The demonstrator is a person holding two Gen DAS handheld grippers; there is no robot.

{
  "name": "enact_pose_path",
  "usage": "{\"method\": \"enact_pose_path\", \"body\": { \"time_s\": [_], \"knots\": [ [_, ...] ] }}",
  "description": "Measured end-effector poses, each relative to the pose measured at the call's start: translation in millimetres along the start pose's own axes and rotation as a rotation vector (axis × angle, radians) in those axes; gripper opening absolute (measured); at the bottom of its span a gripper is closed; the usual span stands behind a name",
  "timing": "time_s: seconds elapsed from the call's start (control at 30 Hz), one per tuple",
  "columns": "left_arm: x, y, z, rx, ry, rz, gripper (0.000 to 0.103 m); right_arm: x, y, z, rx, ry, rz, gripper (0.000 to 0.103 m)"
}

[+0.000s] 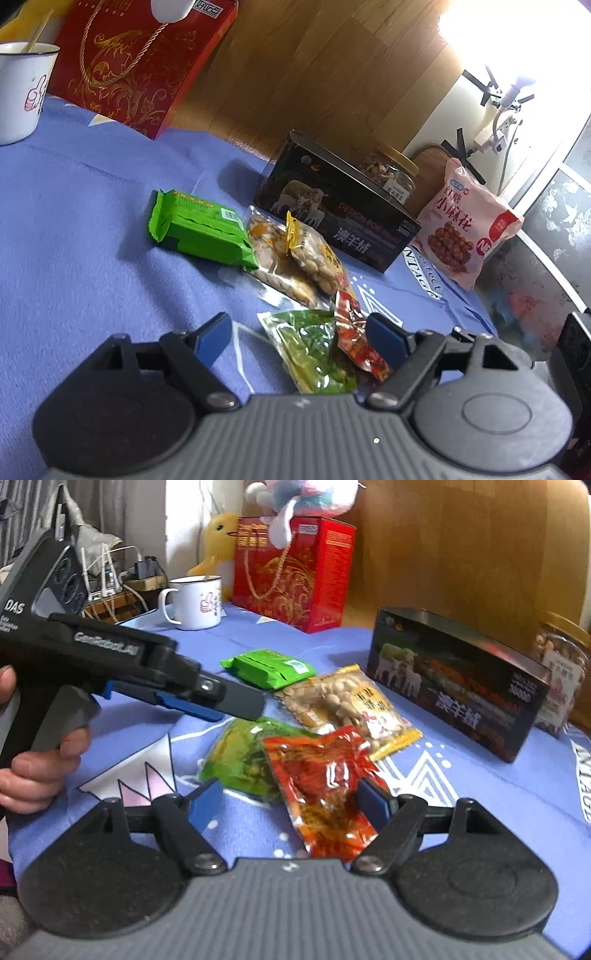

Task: Organize snacks
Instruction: 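Reach the right tool to the red spicy strip packet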

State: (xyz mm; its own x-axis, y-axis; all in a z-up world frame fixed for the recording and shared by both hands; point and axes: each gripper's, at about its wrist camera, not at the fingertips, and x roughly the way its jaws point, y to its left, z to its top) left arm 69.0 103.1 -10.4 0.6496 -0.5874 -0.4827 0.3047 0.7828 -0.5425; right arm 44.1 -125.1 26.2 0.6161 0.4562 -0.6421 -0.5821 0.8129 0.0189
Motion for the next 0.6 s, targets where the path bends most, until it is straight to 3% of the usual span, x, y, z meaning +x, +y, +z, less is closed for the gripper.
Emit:
{"method": "enact_pose_path", "body": {
  "time_s": [0.2,0.33,0.6],
  "knots": [
    [-1.0,3.8,-0.4,-0.020,-0.006,-0.020,0.082,-7.5,-10.0,-13.9,0.057,0.024,-0.040,0.080],
    [-1.9,6.7,-0.2,-0.040,-0.013,-0.024,0.076,-10.7,-2.6,-12.7,0.031,0.006,-0.031,0.048],
    [-5.2,14.5,1.2,-0.083,-0.032,-0.049,0.072,-8.9,9.6,-6.5,0.021,-0.016,0.018,0.049]
  ]
}}
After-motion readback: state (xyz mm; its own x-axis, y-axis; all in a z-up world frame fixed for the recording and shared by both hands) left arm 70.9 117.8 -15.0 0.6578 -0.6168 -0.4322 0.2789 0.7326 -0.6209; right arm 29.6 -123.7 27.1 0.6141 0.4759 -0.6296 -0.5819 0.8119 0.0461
